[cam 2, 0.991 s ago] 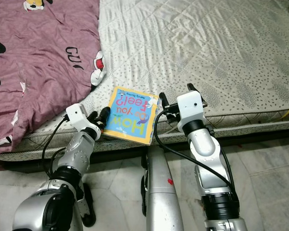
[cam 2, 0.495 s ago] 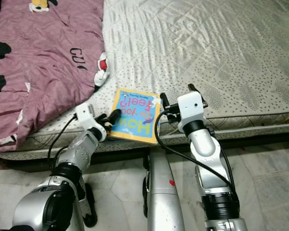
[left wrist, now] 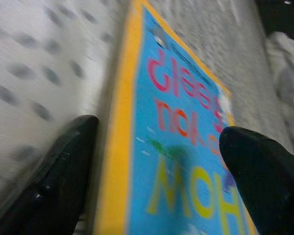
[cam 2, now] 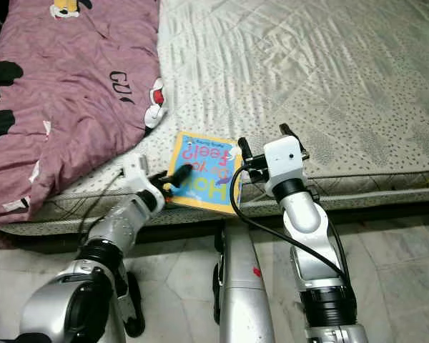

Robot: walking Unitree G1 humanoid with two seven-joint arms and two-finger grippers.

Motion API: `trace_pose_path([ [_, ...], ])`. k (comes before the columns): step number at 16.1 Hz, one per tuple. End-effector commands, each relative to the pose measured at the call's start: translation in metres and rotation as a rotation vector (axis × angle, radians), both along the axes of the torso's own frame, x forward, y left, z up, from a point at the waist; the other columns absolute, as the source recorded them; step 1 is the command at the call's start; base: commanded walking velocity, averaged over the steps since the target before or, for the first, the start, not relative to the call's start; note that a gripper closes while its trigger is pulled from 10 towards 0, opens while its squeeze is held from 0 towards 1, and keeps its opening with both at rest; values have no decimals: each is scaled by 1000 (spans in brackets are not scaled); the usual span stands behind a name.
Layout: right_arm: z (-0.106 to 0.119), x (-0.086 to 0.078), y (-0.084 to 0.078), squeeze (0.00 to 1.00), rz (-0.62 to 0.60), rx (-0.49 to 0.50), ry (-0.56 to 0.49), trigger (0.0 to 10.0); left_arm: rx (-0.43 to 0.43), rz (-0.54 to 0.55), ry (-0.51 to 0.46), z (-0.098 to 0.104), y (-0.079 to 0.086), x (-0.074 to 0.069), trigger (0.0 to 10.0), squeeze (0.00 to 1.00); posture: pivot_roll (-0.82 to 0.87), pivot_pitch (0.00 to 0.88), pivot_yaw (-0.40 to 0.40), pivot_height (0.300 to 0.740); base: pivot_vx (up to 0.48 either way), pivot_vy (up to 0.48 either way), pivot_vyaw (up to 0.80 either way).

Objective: Clean up the room

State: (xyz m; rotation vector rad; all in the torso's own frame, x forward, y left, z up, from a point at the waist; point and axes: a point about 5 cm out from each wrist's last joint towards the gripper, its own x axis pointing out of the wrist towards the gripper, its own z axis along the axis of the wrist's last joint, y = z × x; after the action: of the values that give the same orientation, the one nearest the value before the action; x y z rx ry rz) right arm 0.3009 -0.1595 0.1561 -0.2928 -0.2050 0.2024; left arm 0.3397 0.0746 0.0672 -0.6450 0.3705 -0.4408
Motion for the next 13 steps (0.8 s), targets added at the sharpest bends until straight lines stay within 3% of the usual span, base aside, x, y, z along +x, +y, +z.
trace_pose_path([
  [1,0,-2,-3,0,-8,-8,-3,10000,-27,-114,78,-13,-23,-14,10000,0,-201,241,-89,540,0,0,0],
  [5,-1,-2,-4,0,-11,-10,-5,10000,-7,-143,159,-25,-25,-22,10000,0,-203,239,-85,540,0,0,0],
  [7,-1,-1,-4,0,-9,-9,-6,10000,-43,-136,177,-25,-24,-22,3647,0,-203,238,-84,540,0,0,0],
  [8,0,-1,-3,0,-8,-9,-7,10000,-68,-134,198,-25,-24,-22,0,0,-203,233,-84,540,0,0,0],
  [13,1,1,-4,0,-8,-13,-15,10000,-138,-89,262,-29,-18,-23,0,0,-205,231,-82,540,0,0,0],
])
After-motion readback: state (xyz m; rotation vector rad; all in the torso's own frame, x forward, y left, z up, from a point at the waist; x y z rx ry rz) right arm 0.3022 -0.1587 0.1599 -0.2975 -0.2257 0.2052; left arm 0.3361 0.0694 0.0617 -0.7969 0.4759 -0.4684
